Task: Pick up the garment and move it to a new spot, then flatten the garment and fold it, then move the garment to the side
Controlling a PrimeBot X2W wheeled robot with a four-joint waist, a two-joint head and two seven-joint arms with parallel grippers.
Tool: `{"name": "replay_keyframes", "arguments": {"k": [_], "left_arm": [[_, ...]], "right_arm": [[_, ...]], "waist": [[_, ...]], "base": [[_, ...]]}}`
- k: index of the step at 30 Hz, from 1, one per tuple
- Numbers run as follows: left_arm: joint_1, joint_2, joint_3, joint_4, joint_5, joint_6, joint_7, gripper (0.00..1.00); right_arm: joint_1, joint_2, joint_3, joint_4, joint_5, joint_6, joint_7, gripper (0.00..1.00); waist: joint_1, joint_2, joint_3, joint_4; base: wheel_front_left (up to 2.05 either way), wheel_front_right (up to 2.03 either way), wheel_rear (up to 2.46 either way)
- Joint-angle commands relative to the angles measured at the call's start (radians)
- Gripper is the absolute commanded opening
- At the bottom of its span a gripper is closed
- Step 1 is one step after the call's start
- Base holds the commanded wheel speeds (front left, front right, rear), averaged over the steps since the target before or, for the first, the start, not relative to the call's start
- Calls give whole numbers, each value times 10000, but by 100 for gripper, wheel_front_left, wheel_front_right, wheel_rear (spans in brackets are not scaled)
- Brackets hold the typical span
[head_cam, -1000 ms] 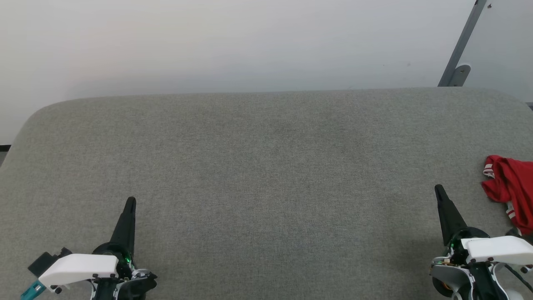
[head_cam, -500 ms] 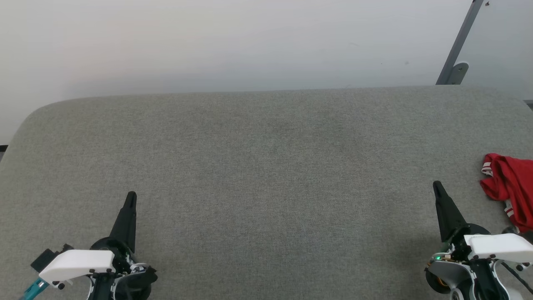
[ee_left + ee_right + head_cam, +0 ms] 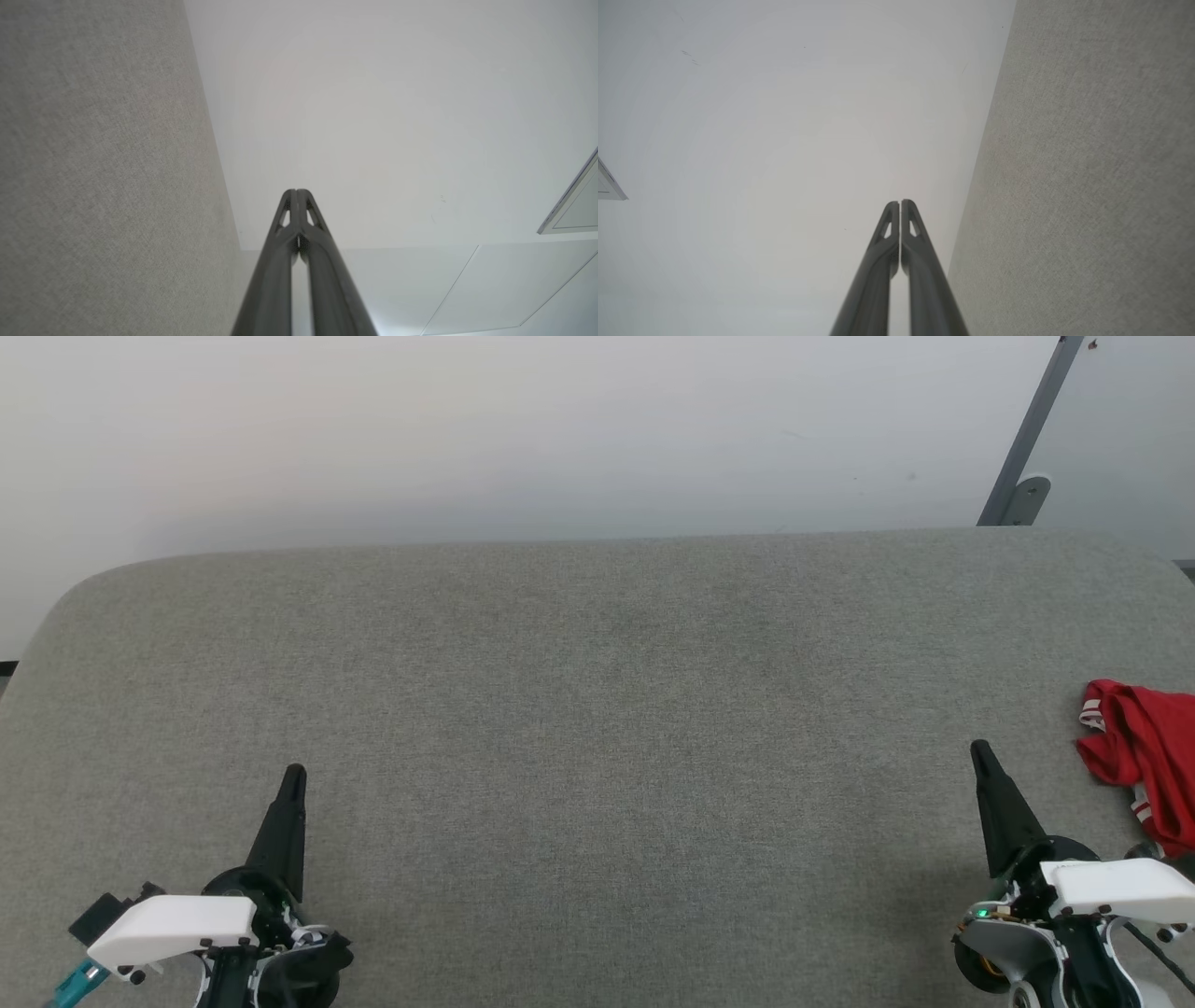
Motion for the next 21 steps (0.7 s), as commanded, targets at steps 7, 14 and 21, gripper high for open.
{"name": "replay_keyframes", "arguments": {"k": [7, 14, 21], "left_arm": [[-126, -24, 56, -2, 10, 22, 36, 0], [-127, -31, 68, -2, 26, 22, 49, 0], [-129, -40, 78, -1, 36, 22, 57, 0]], "right_arm": [[-44, 15, -8, 19, 38, 0, 14, 0], [-44, 15, -7, 19, 38, 0, 14, 0], [-44, 15, -6, 19, 38, 0, 13, 0]], "waist": [[0, 0, 0, 1], [0, 0, 0, 1], [0, 0, 0, 1]], "base": [[0, 0, 0], [0, 0, 0], [0, 0, 0]]}}
